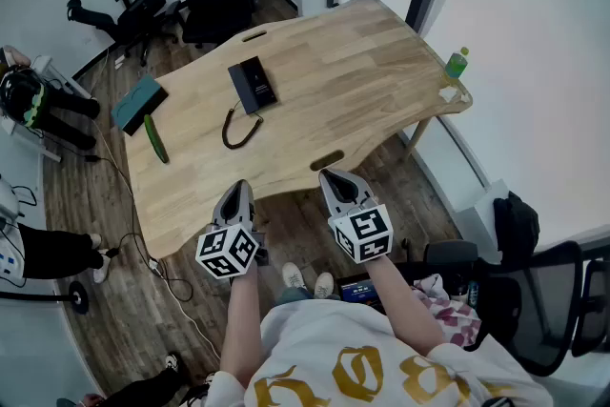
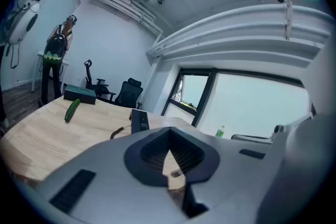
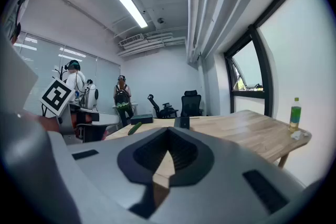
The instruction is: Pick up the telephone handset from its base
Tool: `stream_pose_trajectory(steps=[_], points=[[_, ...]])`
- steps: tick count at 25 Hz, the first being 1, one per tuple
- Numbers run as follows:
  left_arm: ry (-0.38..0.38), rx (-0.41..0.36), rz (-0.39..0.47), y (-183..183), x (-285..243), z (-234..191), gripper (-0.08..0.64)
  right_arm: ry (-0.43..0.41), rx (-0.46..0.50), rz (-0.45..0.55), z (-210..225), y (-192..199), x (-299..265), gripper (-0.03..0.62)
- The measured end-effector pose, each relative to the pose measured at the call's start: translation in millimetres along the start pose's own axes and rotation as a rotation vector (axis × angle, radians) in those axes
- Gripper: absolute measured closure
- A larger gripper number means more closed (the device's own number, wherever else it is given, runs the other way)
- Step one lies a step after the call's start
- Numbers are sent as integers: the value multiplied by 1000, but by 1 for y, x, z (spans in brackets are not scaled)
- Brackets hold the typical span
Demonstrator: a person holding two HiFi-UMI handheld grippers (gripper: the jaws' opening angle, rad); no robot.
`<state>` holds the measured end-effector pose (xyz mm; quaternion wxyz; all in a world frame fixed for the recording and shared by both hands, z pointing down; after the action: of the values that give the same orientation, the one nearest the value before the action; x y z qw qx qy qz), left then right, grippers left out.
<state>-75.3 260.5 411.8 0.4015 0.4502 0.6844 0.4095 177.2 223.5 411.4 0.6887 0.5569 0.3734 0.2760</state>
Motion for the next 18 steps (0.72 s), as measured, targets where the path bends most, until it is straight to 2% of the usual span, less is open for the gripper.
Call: stream_pose_trajectory(steps=[9, 13, 18], points=[[-25, 14, 7, 1, 9, 1, 554, -13, -15, -11, 2, 1, 1, 588], [-32, 3, 6, 2, 10, -1, 554, 33, -42, 27, 6, -1, 5, 588], [-33, 9, 16, -3, 4, -4, 554, 52, -45, 29, 15, -4, 4, 588]])
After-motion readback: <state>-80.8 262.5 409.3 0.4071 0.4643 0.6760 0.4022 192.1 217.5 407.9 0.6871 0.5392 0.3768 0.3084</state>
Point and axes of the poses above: the fingertips, and each gripper's own axes: x backward along the fingers, z to its right, y out of its underside, the point moved 10 cm from there along x, backward along the fingers, and after that the axes turned 4 degrees about y, right-handed, at the moved point
